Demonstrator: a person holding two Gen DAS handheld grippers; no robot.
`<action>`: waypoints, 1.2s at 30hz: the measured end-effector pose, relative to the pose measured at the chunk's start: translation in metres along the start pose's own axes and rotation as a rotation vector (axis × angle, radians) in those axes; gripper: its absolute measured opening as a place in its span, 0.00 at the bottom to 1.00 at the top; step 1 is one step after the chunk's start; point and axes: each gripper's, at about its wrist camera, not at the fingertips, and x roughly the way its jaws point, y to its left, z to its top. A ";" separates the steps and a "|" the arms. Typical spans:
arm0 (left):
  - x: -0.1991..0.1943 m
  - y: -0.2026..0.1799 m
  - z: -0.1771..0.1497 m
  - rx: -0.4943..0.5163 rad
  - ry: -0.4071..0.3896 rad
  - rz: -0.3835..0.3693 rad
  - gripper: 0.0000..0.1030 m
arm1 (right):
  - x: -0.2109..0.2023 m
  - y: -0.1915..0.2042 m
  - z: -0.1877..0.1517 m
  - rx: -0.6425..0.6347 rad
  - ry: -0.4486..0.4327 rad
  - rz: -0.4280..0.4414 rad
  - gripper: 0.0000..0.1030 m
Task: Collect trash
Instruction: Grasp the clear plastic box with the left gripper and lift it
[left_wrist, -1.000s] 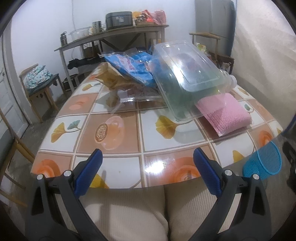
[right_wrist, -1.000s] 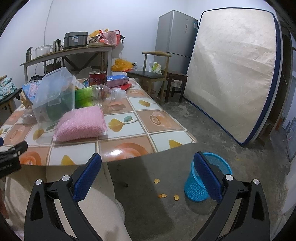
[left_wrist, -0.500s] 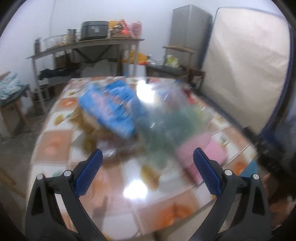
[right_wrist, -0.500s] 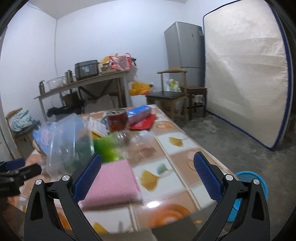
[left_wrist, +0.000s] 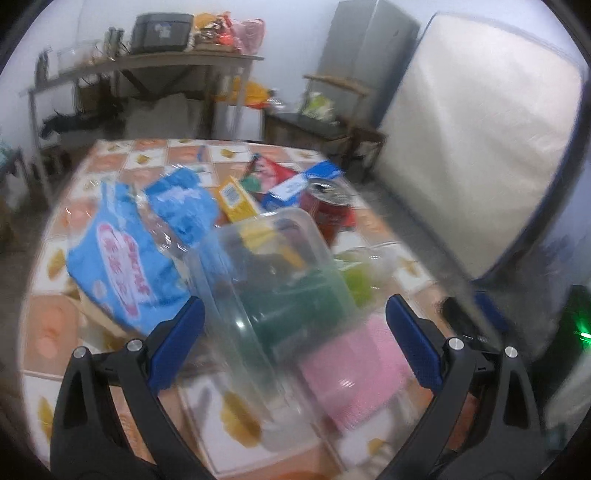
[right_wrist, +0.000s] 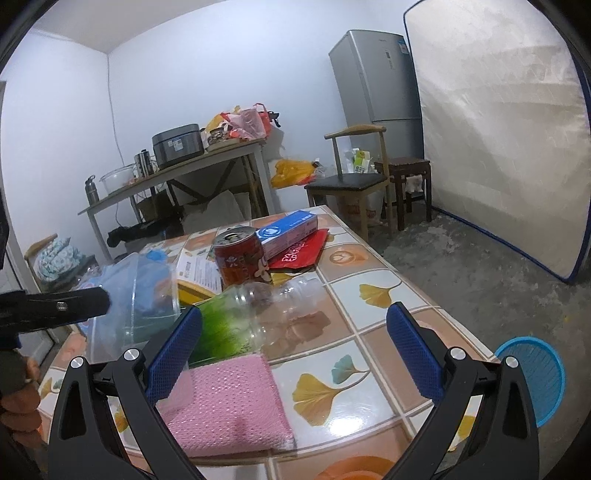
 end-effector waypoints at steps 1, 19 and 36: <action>0.002 -0.002 -0.001 0.010 0.008 0.043 0.92 | 0.001 -0.003 0.000 0.008 0.003 0.002 0.94; 0.045 0.024 0.001 -0.181 0.267 0.180 0.92 | 0.016 -0.034 -0.021 0.096 0.051 0.053 0.94; -0.029 -0.003 -0.055 0.276 0.274 0.073 0.86 | 0.005 -0.035 -0.023 0.038 0.071 0.006 0.94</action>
